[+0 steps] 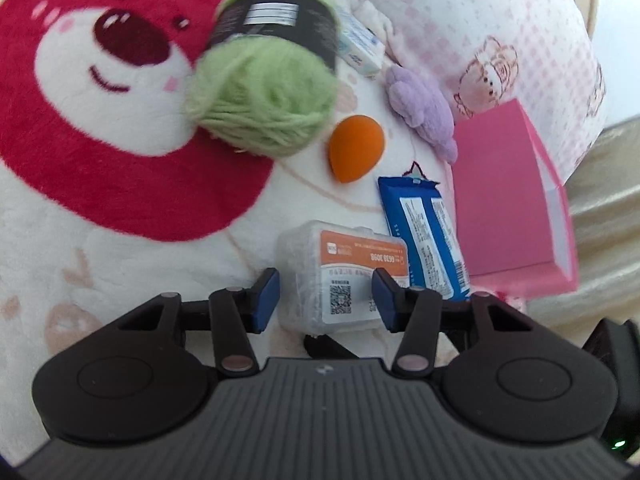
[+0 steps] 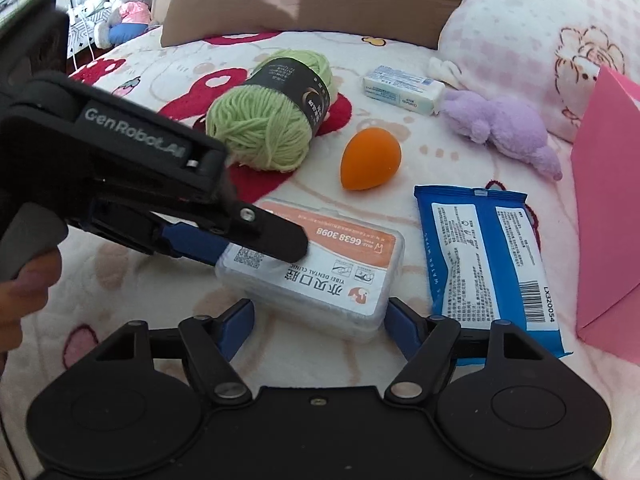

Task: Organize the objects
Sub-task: 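Carry the clear labeled box with the left tool into the pink box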

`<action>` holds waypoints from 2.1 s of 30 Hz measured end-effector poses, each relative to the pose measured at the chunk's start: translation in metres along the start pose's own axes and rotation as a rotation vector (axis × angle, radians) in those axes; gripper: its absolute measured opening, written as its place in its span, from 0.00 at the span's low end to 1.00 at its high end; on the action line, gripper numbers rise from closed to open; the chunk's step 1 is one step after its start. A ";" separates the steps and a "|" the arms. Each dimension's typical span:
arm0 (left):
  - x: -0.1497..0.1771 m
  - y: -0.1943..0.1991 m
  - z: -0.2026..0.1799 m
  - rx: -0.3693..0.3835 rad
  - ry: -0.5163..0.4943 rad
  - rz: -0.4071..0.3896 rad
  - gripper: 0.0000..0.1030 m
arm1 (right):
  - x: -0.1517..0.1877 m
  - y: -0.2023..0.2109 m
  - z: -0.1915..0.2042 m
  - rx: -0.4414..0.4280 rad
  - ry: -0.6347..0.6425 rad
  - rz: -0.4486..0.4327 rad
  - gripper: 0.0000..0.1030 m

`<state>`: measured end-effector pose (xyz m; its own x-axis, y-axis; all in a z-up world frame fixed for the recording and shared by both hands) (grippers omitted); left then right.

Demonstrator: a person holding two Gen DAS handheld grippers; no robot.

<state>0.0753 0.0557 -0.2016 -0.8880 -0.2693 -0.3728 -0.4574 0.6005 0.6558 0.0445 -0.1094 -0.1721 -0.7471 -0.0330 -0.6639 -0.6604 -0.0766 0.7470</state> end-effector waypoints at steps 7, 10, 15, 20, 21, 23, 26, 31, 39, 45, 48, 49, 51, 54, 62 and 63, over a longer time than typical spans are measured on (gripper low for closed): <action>0.012 0.010 -0.016 -0.038 -0.010 -0.023 0.51 | 0.004 0.011 0.004 0.008 0.029 -0.008 0.74; 0.022 0.018 -0.030 -0.060 -0.047 -0.036 0.51 | 0.010 0.022 0.005 0.015 0.054 -0.020 0.74; 0.040 0.035 -0.050 -0.114 -0.108 -0.070 0.51 | 0.017 0.040 0.004 -0.009 0.071 -0.040 0.74; 0.051 0.041 -0.082 -0.208 -0.144 -0.143 0.51 | 0.017 0.050 0.001 -0.011 0.060 -0.057 0.74; 0.053 0.043 -0.089 -0.219 -0.150 -0.153 0.51 | 0.017 0.053 -0.001 -0.012 0.060 -0.062 0.74; 0.055 0.048 -0.096 -0.223 -0.138 -0.159 0.50 | 0.017 0.061 -0.003 -0.011 0.072 -0.077 0.74; 0.055 0.056 -0.102 -0.220 -0.109 -0.145 0.49 | 0.017 0.071 -0.004 -0.016 0.088 -0.073 0.74; 0.052 0.067 -0.115 -0.191 -0.096 -0.129 0.48 | 0.011 0.093 -0.014 -0.064 0.074 -0.077 0.74; 0.051 0.077 -0.154 -0.186 -0.142 -0.127 0.48 | 0.002 0.125 -0.033 -0.086 0.050 -0.106 0.75; 0.056 0.076 -0.183 -0.181 -0.173 -0.107 0.48 | 0.004 0.150 -0.059 -0.133 0.007 -0.121 0.77; 0.059 0.073 -0.199 -0.168 -0.191 -0.097 0.48 | 0.006 0.162 -0.072 -0.142 -0.022 -0.127 0.78; 0.060 0.072 -0.205 -0.164 -0.197 -0.093 0.48 | 0.006 0.167 -0.076 -0.139 -0.027 -0.130 0.78; 0.060 0.070 -0.216 -0.161 -0.213 -0.081 0.48 | 0.008 0.175 -0.082 -0.128 -0.032 -0.135 0.78; 0.059 0.062 -0.233 -0.155 -0.254 -0.047 0.48 | 0.010 0.184 -0.090 -0.109 -0.024 -0.126 0.78; 0.059 0.045 -0.265 -0.107 -0.300 0.015 0.48 | 0.014 0.203 -0.116 -0.041 -0.053 -0.117 0.78; 0.058 0.043 -0.268 -0.099 -0.301 0.020 0.48 | 0.014 0.205 -0.119 -0.034 -0.055 -0.115 0.78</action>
<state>-0.0084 -0.1354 -0.0191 -0.8497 -0.0147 -0.5271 -0.4558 0.5230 0.7202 -0.0925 -0.2439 -0.0330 -0.6700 0.0327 -0.7416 -0.7399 -0.1108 0.6636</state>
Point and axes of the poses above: each gripper's, at about its wrist camera, not at the fingertips, and y roughly against the way its jaws point, z to its left, x to its underside, the point moved 2 cm from there along -y, roughly the way its jaws point, and after that the axes turned 3 degrees about -z, right-handed, at the moved point
